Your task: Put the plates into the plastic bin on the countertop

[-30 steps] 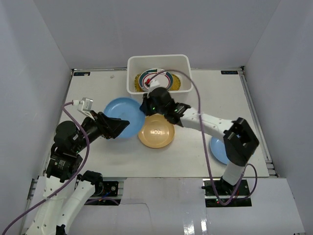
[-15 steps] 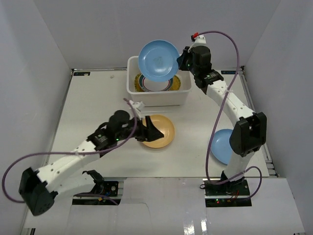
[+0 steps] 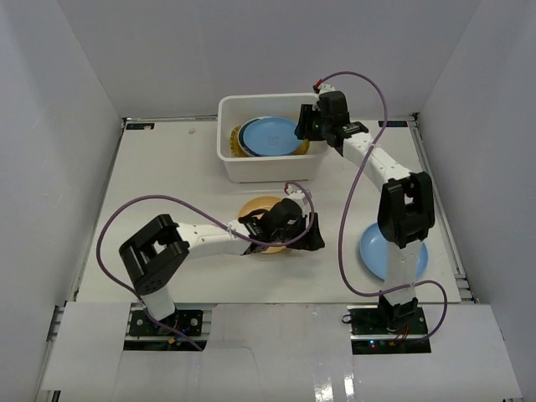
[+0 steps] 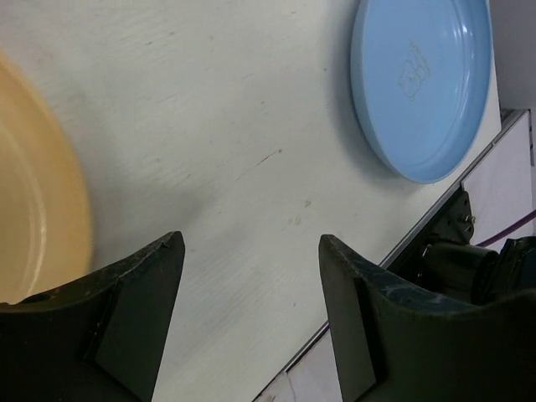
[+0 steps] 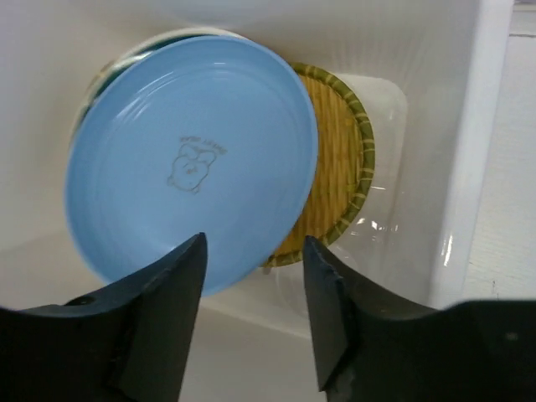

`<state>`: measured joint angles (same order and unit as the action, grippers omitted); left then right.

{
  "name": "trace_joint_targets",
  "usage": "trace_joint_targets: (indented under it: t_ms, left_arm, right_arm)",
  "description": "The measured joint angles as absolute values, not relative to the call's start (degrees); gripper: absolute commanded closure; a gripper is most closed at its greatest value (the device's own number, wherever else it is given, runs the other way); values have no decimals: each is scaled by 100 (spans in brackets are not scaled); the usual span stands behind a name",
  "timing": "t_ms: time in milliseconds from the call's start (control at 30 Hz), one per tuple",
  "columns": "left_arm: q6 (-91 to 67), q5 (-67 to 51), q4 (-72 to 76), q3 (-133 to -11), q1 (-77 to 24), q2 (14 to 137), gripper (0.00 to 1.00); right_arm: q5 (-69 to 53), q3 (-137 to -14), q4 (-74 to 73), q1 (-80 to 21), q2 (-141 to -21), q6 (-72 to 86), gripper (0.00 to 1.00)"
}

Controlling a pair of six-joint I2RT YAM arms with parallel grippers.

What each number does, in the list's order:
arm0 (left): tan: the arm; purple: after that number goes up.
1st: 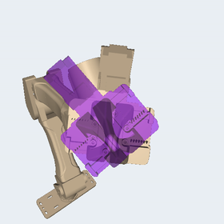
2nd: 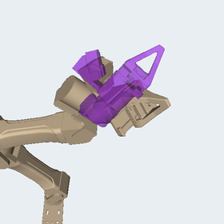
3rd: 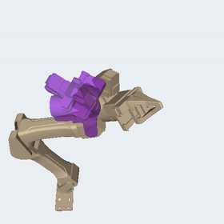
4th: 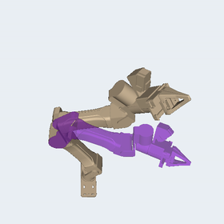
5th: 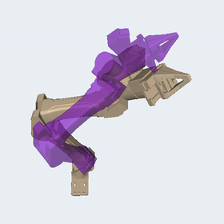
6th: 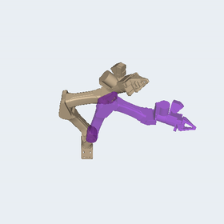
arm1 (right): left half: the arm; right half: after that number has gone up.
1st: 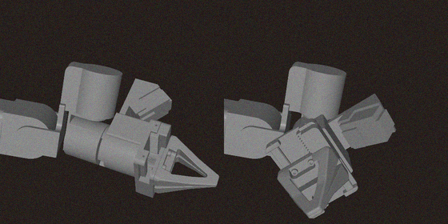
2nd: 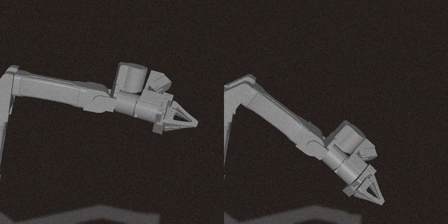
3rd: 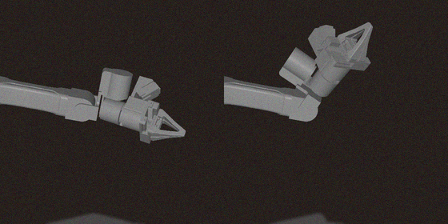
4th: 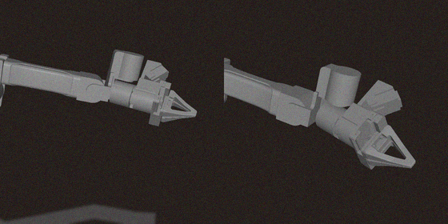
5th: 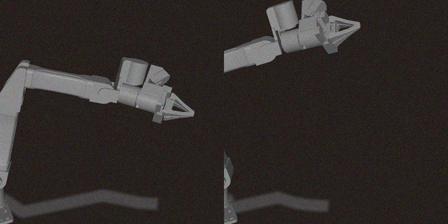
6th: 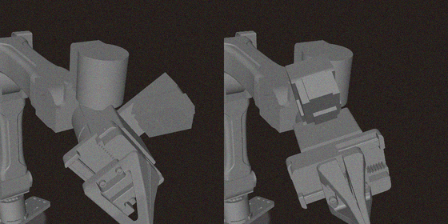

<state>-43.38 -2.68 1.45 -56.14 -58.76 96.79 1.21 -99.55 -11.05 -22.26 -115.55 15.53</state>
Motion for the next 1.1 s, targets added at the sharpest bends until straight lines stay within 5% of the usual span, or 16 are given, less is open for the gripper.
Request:
trace_joint_targets:
  t_ms: [133, 533, 600, 633, 733, 1100]
  left_arm:
    - [-4381, -276, 454, -6152, -6036, 10350, 24]
    - [-4189, -75, 454, -8823, -6449, 12831, 28]
    - [-4115, 27, 311, -9179, -6466, 13039, 39]
    - [-4069, 75, 237, -9351, -6469, 13152, 70]
    - [-3944, 263, 106, -9644, -6471, 13384, 100]
    - [-3201, 904, 106, -8103, -6298, 11378, 100]
  right_arm:
    - [-563, -10044, -1424, -1957, -11006, 1671, 35]
    - [-1212, -7481, -882, -1339, -6650, 1754, 47]
    - [-1262, -7050, -840, -1350, -6331, 1774, 48]
    - [-1284, -6840, -832, -1347, -6239, 1796, 49]
    - [-1363, -6351, -878, -1347, -6147, 1907, 50]
    - [-1391, -6672, -1114, -1347, -4506, 2058, 52]
